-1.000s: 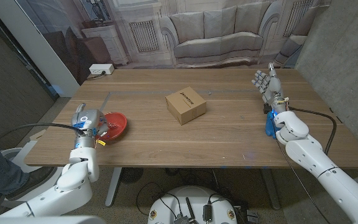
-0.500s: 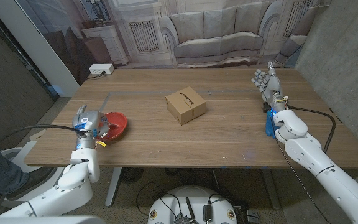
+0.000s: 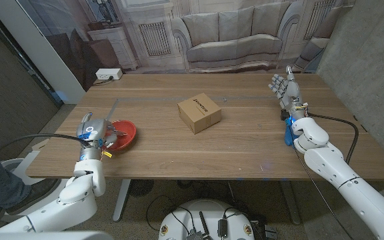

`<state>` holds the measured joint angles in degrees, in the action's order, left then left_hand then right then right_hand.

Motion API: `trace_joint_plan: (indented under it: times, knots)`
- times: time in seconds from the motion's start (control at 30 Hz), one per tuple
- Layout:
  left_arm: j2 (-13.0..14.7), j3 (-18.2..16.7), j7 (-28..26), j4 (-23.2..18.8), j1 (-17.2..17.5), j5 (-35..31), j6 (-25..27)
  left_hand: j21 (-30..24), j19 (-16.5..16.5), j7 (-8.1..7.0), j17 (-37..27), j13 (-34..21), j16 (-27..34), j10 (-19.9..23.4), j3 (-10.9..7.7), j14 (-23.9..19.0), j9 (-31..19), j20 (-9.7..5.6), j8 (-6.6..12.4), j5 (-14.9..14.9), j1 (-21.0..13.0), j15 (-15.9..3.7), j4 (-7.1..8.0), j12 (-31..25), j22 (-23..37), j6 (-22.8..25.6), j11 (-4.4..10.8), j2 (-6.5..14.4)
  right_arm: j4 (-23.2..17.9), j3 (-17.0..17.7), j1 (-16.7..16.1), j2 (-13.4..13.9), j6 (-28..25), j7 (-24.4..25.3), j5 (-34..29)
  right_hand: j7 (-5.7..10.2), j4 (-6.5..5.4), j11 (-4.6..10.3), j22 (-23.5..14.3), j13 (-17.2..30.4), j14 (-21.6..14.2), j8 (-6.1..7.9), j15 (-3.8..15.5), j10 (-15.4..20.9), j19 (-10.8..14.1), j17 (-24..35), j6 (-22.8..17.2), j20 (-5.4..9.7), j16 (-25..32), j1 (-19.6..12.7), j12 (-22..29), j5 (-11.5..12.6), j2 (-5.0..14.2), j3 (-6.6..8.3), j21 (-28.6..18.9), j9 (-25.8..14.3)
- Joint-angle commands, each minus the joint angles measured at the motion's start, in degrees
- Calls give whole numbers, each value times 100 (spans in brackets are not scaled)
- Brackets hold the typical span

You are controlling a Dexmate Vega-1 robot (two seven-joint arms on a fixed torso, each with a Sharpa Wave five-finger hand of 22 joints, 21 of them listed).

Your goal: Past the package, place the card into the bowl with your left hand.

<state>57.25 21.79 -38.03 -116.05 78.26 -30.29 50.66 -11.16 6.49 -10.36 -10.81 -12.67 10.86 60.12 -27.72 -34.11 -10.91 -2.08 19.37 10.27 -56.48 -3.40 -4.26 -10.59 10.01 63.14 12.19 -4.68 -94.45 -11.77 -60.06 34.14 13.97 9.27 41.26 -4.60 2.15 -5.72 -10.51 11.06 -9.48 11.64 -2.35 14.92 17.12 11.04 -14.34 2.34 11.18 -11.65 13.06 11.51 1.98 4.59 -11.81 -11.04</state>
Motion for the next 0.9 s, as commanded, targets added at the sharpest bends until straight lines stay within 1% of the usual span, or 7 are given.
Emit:
trace_joint_plan:
  times: [0.03, 0.13, 0.27, 0.37, 0.57, 0.87, 0.9]
  knots:
    - [116, 40, 96, -75, -20, 101, 45, 6, -47, -31, -17, -6, 28, -163, 67, 41, -7, -356, -92, 72, 125, -760, 23, 4, 10, -155, 0, -79, -8, -12, 13, 24, -28, -11, -14, 19, -17, 11, -25, 12, -51, -4, 4, 62, 56, 13, -56, 47, -12, -17, -1, 18, 42, -19, -1, -16]
    - [148, 40, 108, -101, -18, 120, 40, 11, -70, -40, -21, -6, 24, -251, 101, 67, -7, -344, -118, 87, 190, -753, 47, 13, 11, -214, -4, -111, -11, -4, 15, 17, -30, 2, -5, 22, -16, 13, -25, 12, -50, -5, 4, 62, 56, 13, -53, 47, -12, -18, -1, 18, 43, -20, -1, -16]
    - [179, 40, 138, -146, -15, 144, 75, 4, -86, -49, -33, -16, 17, -416, 178, 153, -3, -198, -187, 117, 350, -742, 115, 10, 15, -357, -2, -166, -8, 4, 10, 20, -22, -4, -2, 21, -15, 15, -25, 12, -52, -3, 4, 63, 54, 13, -58, 44, -12, -19, -1, 18, 44, -21, -1, -16]
    - [221, 47, 155, -170, -6, 154, 72, 2, -94, -13, -40, -13, 25, -528, 228, 171, 3, -177, -227, 139, 451, -751, 155, 17, 18, -427, -2, -209, 2, 4, 3, 28, -13, -22, -4, 21, -14, 14, -25, 12, -53, -3, 5, 63, 53, 13, -57, 45, -11, -20, -1, 18, 44, -22, 0, -16]
    - [267, 79, 221, -229, -11, 168, 152, 7, -150, -18, -43, 14, 13, -753, 329, 281, 15, -98, -351, 208, 643, -755, 220, 28, 22, -653, 5, -304, -5, 25, -19, 12, -19, -10, 44, 17, -13, 13, -25, 12, -56, -3, 2, 64, 52, 13, -58, 45, -10, -22, -1, 18, 46, -23, 1, -16]
    - [353, 33, 269, -295, 40, 268, 126, 9, -219, 14, -48, 44, -11, -1037, 468, 488, 17, 4, -484, 294, 896, -708, 315, 32, 27, -885, 2, -384, -30, 34, -39, 35, -30, -5, 37, 16, -13, -15, -25, 12, -48, -3, 6, 70, 51, 13, -58, 37, -13, -21, 1, 18, 51, -26, 1, -16]
    - [361, 36, 278, -299, 39, 273, 132, 10, -235, 11, -51, 48, -12, -1089, 501, 532, 16, 37, -514, 309, 959, -680, 341, 33, 29, -945, 1, -396, -34, 36, -41, 35, -32, -3, 39, 18, -13, -9, -25, 12, -50, -3, 5, 69, 51, 13, -59, 36, -12, -21, 1, 18, 51, -26, 1, -16]
